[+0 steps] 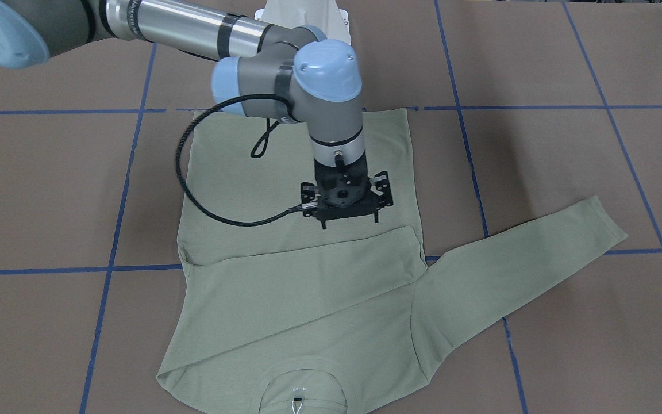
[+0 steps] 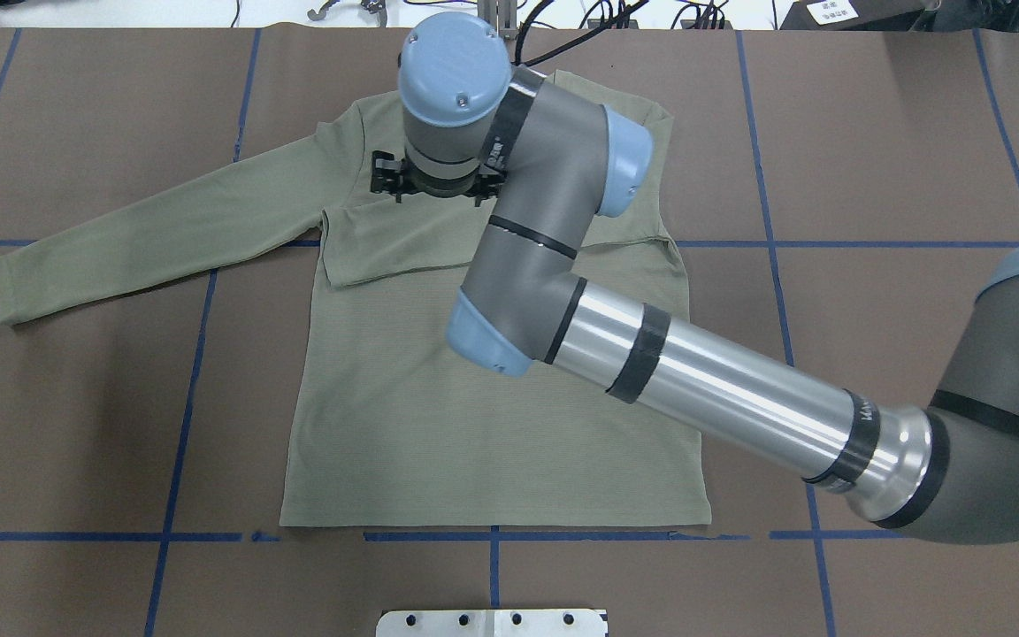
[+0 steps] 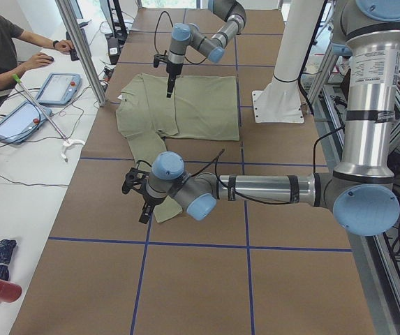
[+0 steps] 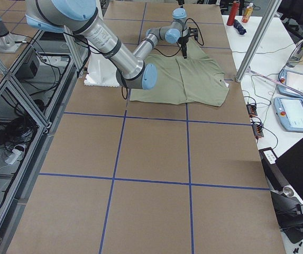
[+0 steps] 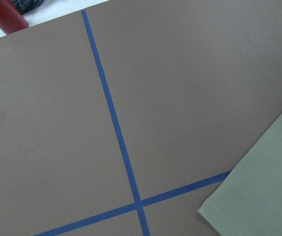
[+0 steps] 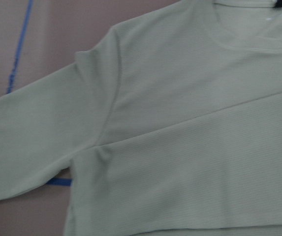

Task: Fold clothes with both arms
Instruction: 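Carry the sleeve cuff with the right gripper across the shirt body, then release the sleeve on the shirt and raise the right gripper away, then move the left gripper to grasp the cuff of the other sleeve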

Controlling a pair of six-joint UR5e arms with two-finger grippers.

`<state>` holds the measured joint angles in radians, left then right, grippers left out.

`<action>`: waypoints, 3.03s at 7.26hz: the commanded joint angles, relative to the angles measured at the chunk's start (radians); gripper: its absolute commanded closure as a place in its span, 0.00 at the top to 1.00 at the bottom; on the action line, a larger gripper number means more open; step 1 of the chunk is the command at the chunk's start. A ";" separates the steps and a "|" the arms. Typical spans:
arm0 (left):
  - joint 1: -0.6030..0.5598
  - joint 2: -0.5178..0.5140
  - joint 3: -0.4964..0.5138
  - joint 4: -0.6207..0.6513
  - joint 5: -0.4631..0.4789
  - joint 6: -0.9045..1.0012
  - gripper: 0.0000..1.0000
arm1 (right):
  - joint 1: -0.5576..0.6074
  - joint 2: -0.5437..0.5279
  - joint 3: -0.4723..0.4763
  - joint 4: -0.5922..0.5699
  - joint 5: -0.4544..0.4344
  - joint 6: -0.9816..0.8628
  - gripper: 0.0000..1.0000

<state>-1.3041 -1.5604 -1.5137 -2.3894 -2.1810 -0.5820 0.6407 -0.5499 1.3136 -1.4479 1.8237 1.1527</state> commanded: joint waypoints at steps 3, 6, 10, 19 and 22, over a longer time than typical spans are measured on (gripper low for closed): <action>0.275 0.037 -0.006 -0.120 0.291 -0.521 1.00 | 0.239 -0.276 0.201 -0.147 0.248 -0.362 1.00; 0.327 0.045 0.046 -0.120 0.368 -0.522 1.00 | 0.336 -0.461 0.299 -0.129 0.349 -0.551 1.00; 0.361 0.040 0.079 -0.125 0.368 -0.521 1.00 | 0.340 -0.466 0.300 -0.124 0.368 -0.561 1.00; 0.367 0.043 0.096 -0.126 0.368 -0.521 0.99 | 0.340 -0.469 0.322 -0.126 0.365 -0.557 1.00; 0.367 0.043 0.095 -0.128 0.368 -0.522 0.87 | 0.340 -0.469 0.322 -0.126 0.367 -0.557 1.00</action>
<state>-0.9373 -1.5171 -1.4176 -2.5167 -1.8132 -1.1043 0.9802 -1.0186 1.6358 -1.5738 2.1904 0.5952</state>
